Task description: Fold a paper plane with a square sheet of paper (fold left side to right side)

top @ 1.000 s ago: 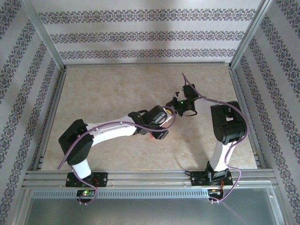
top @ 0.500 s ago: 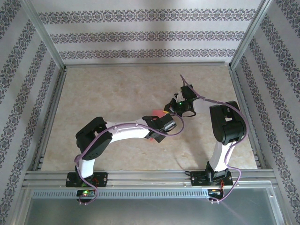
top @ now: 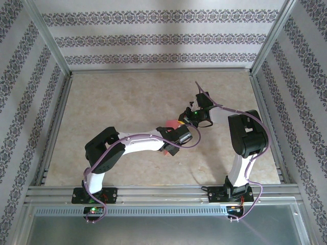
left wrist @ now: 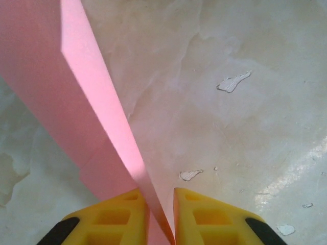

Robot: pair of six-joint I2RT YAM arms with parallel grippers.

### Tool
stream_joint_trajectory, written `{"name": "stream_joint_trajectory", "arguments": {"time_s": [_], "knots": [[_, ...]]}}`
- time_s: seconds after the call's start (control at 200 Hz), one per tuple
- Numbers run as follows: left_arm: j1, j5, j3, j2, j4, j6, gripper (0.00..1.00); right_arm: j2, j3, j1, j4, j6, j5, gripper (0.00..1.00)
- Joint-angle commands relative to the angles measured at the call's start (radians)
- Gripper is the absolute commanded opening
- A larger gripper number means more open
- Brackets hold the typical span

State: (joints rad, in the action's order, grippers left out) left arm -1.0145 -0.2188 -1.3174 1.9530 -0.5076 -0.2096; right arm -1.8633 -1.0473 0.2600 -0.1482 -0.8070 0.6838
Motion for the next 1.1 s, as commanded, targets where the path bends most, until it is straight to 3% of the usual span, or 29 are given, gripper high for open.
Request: {"name": "stream_joint_trajectory", "arguments": {"time_s": [0.0, 0.29, 0.565, 0.834, 1.094], "knots": [[-0.010, -0.007, 0.014, 0.017, 0.028, -0.032, 0.15, -0.012, -0.020, 0.010, -0.039, 0.026, -0.023, 0.00], [-0.008, 0.015, 0.063, 0.017, 0.082, -0.084, 0.09, 0.071, 0.016, -0.030, -0.066, 0.065, -0.094, 0.21], [0.019, 0.097, 0.091, -0.027, 0.150, -0.110, 0.05, 0.245, 0.082, -0.168, -0.191, 0.211, -0.191, 0.33], [0.149, 0.423, 0.205, -0.088, 0.359, -0.215, 0.01, 0.325, 0.201, -0.205, -0.119, 0.288, -0.140, 0.40], [0.270, 0.698, 0.283, -0.079, 0.554, -0.335, 0.00, 0.333, 0.241, -0.149, -0.017, 0.285, -0.095, 0.49]]}}
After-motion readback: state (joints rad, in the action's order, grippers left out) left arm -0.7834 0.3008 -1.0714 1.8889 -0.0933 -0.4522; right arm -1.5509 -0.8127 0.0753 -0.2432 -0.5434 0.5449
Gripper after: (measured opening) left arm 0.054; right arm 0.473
